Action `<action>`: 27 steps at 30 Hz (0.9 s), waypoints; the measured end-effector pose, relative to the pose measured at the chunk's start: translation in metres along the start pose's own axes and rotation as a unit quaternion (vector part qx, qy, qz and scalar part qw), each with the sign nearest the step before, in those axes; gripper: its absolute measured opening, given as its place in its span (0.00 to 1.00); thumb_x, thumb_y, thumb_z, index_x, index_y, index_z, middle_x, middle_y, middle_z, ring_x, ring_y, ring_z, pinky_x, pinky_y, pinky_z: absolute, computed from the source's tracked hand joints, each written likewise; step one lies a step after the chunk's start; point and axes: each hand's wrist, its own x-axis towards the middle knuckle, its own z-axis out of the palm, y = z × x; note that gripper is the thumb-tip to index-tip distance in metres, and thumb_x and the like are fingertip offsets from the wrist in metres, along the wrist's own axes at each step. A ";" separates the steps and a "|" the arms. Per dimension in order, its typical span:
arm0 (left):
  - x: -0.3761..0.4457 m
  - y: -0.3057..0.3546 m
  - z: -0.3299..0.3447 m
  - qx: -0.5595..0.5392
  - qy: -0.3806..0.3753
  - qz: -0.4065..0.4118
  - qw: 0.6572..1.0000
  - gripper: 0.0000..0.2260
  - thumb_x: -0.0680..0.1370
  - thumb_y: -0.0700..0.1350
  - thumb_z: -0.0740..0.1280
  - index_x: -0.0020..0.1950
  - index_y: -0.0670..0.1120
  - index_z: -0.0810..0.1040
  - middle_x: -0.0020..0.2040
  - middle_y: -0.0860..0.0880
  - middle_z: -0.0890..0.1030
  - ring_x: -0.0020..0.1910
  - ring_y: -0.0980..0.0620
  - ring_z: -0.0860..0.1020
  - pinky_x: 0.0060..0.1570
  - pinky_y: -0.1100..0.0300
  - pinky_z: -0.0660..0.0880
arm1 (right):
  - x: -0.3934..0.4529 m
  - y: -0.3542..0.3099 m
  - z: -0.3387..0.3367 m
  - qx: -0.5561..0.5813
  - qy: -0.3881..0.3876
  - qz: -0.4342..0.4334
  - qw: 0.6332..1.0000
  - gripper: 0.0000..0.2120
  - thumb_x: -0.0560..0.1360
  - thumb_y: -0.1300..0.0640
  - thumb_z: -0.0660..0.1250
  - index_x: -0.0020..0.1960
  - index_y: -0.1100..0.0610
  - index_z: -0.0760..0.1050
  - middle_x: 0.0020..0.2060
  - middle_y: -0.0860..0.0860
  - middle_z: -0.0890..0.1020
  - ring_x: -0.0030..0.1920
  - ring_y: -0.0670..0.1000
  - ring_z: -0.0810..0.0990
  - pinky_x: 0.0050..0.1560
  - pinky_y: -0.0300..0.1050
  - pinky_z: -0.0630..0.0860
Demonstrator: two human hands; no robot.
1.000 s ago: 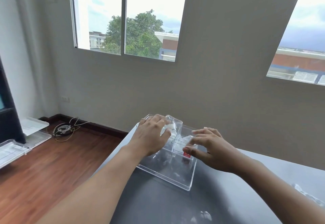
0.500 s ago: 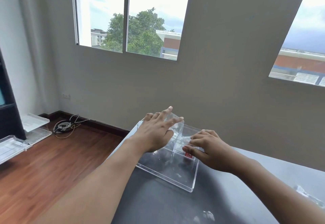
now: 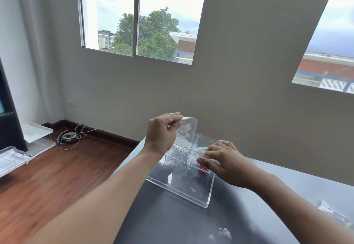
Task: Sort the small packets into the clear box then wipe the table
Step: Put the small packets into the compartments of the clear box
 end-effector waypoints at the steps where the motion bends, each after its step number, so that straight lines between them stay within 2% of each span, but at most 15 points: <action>1: 0.000 0.001 -0.001 -0.002 0.022 -0.003 1.000 0.07 0.77 0.37 0.74 0.55 0.43 0.87 0.56 0.45 0.87 0.54 0.59 0.84 0.58 0.72 0.76 | 0.000 0.000 0.000 -0.001 0.000 0.000 1.000 0.27 0.80 0.31 0.48 0.46 0.45 0.80 0.44 0.43 0.80 0.54 0.43 0.76 0.72 0.41 0.56; 4: 0.000 0.008 -0.004 -0.017 0.106 -0.015 0.994 0.08 0.79 0.41 0.72 0.57 0.44 0.87 0.53 0.48 0.88 0.51 0.56 0.86 0.57 0.64 0.79 | 0.000 -0.001 0.000 0.005 -0.002 0.004 1.000 0.27 0.80 0.31 0.48 0.46 0.45 0.80 0.44 0.42 0.79 0.54 0.43 0.75 0.72 0.42 0.55; 6: 0.002 0.012 -0.007 -0.030 0.135 -0.046 0.989 0.08 0.80 0.43 0.72 0.57 0.45 0.87 0.48 0.50 0.88 0.47 0.57 0.85 0.54 0.65 0.79 | -0.001 -0.001 0.002 0.008 0.001 0.007 1.000 0.27 0.80 0.31 0.48 0.46 0.45 0.80 0.44 0.43 0.80 0.55 0.44 0.75 0.73 0.43 0.55; 8: 0.002 0.008 -0.007 -0.020 0.094 -0.055 0.994 0.08 0.80 0.42 0.72 0.57 0.46 0.87 0.45 0.52 0.88 0.41 0.61 0.84 0.51 0.69 0.78 | 0.000 -0.001 0.003 0.009 0.004 0.007 1.000 0.26 0.80 0.32 0.49 0.46 0.45 0.80 0.44 0.43 0.79 0.54 0.44 0.75 0.73 0.45 0.56; 10: -0.003 0.002 -0.005 0.029 0.001 -0.032 0.999 0.07 0.79 0.40 0.72 0.56 0.45 0.88 0.45 0.52 0.88 0.40 0.60 0.84 0.50 0.71 0.77 | 0.000 -0.001 0.002 0.008 0.003 0.008 1.000 0.26 0.80 0.32 0.49 0.46 0.45 0.79 0.44 0.43 0.79 0.54 0.44 0.75 0.73 0.46 0.57; 12: -0.010 -0.002 -0.001 0.086 -0.073 0.003 0.994 0.08 0.79 0.41 0.71 0.55 0.47 0.87 0.47 0.51 0.89 0.45 0.54 0.85 0.53 0.62 0.80 | 0.000 -0.002 0.002 0.004 -0.001 0.009 1.000 0.26 0.80 0.32 0.48 0.45 0.46 0.79 0.43 0.43 0.79 0.54 0.44 0.75 0.73 0.46 0.57; 14: -0.013 -0.002 0.003 0.113 -0.094 0.036 0.989 0.07 0.79 0.41 0.71 0.55 0.48 0.87 0.48 0.52 0.88 0.47 0.51 0.85 0.52 0.58 0.80 | 0.000 -0.002 0.002 0.003 -0.003 0.011 1.000 0.26 0.80 0.32 0.48 0.45 0.46 0.78 0.43 0.43 0.78 0.53 0.44 0.74 0.73 0.47 0.58; 16: -0.014 0.001 0.005 0.118 -0.095 0.055 0.987 0.07 0.78 0.39 0.72 0.54 0.48 0.87 0.48 0.52 0.88 0.47 0.51 0.84 0.52 0.58 0.79 | 0.000 -0.002 0.002 0.004 0.002 0.012 1.000 0.24 0.81 0.33 0.49 0.44 0.45 0.77 0.42 0.42 0.77 0.52 0.43 0.73 0.73 0.48 0.59; 20: -0.012 -0.001 0.005 0.118 -0.079 0.040 0.989 0.06 0.77 0.38 0.73 0.50 0.47 0.85 0.46 0.53 0.87 0.45 0.52 0.84 0.48 0.57 0.80 | 0.000 -0.002 0.004 0.011 0.001 0.015 1.000 0.23 0.80 0.32 0.49 0.44 0.44 0.76 0.42 0.42 0.77 0.52 0.43 0.73 0.74 0.50 0.58; 23: -0.010 -0.005 0.003 0.151 -0.103 0.041 0.982 0.10 0.79 0.38 0.64 0.49 0.47 0.85 0.49 0.52 0.87 0.48 0.49 0.83 0.53 0.54 0.77 | -0.001 -0.002 0.004 0.020 0.000 0.021 1.000 0.21 0.80 0.32 0.49 0.44 0.41 0.75 0.43 0.42 0.77 0.53 0.43 0.73 0.75 0.51 0.57; 25: -0.011 -0.003 0.002 0.205 -0.160 0.054 0.964 0.16 0.77 0.42 0.56 0.52 0.50 0.84 0.51 0.52 0.87 0.54 0.48 0.80 0.59 0.53 0.70 | 0.000 -0.003 0.004 0.020 0.000 0.022 1.000 0.18 0.80 0.32 0.49 0.43 0.38 0.72 0.43 0.41 0.76 0.52 0.42 0.72 0.75 0.51 0.57; 27: -0.012 0.001 0.002 0.250 -0.200 0.075 0.944 0.18 0.76 0.44 0.53 0.56 0.52 0.81 0.51 0.52 0.86 0.57 0.49 0.78 0.62 0.55 0.62 | 0.000 -0.003 0.005 0.017 0.002 0.020 1.000 0.16 0.80 0.33 0.49 0.43 0.37 0.69 0.42 0.40 0.76 0.51 0.40 0.70 0.74 0.51 0.58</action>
